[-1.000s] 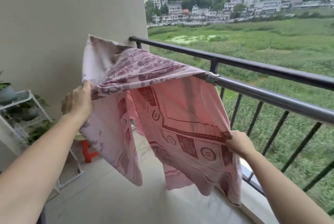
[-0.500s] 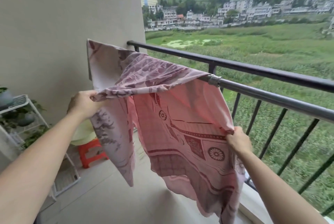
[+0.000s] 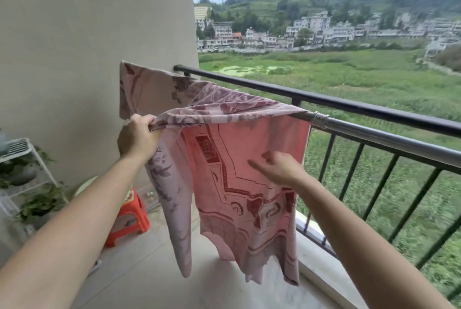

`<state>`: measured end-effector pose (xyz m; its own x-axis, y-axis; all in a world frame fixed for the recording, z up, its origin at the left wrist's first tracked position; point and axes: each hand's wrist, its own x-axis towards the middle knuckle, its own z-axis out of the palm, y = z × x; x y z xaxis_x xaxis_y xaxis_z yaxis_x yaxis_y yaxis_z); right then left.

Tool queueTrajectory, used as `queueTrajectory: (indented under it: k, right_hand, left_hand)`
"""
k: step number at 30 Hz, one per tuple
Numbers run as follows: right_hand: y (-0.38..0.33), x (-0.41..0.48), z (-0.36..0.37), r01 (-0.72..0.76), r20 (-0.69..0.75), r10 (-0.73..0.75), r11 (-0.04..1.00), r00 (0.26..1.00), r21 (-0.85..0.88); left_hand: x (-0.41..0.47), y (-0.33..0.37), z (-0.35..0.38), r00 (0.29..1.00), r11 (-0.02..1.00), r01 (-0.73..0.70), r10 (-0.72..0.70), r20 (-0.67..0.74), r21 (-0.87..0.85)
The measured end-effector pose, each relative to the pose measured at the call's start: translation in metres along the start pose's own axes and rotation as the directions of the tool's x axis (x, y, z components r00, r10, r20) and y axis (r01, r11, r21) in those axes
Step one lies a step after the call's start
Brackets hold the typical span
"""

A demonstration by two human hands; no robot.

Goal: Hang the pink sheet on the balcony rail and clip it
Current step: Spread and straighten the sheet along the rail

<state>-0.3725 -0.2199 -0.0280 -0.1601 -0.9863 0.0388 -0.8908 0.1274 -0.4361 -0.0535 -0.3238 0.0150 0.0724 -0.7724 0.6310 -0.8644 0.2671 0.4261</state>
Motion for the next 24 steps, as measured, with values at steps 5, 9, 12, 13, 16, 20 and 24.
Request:
queueTrajectory:
  k: [5,9,12,13,16,20,24]
  right_hand:
    - [-0.084,0.028,-0.009,0.100,0.158,-0.253,0.771,0.955,0.629]
    - [-0.118,0.065,-0.016,0.145,0.093,-0.268,0.745,0.959,0.652]
    - [-0.132,0.098,-0.034,0.343,-0.150,-0.311,0.789,0.938,0.509]
    - [-0.137,0.110,-0.041,0.415,-0.182,-0.373,0.794,0.910,0.445]
    - [-0.156,0.147,-0.060,0.459,-0.267,-0.390,0.841,0.881,0.288]
    - [-0.164,0.214,-0.072,0.460,-0.243,-0.406,0.857,0.881,0.234]
    - [-0.180,0.291,-0.071,0.375,-0.129,-0.379,0.925,0.916,-0.054]
  left_hand:
    - [0.005,-0.015,0.005,0.989,0.988,-0.149,0.149,0.014,0.035]
    - [0.003,-0.036,0.017,0.961,0.973,-0.230,0.224,0.164,0.018]
    - [0.012,-0.051,0.038,0.938,0.992,-0.127,0.119,0.325,0.003]
    - [0.018,-0.056,0.046,0.939,0.998,-0.064,0.070,0.337,-0.027]
    - [0.048,-0.071,0.067,0.925,0.983,0.163,-0.123,0.360,-0.083]
    - [0.120,-0.099,0.086,0.912,0.975,0.204,-0.222,0.344,0.088]
    - [0.215,-0.114,0.084,0.842,0.898,0.438,-0.393,0.368,-0.043]
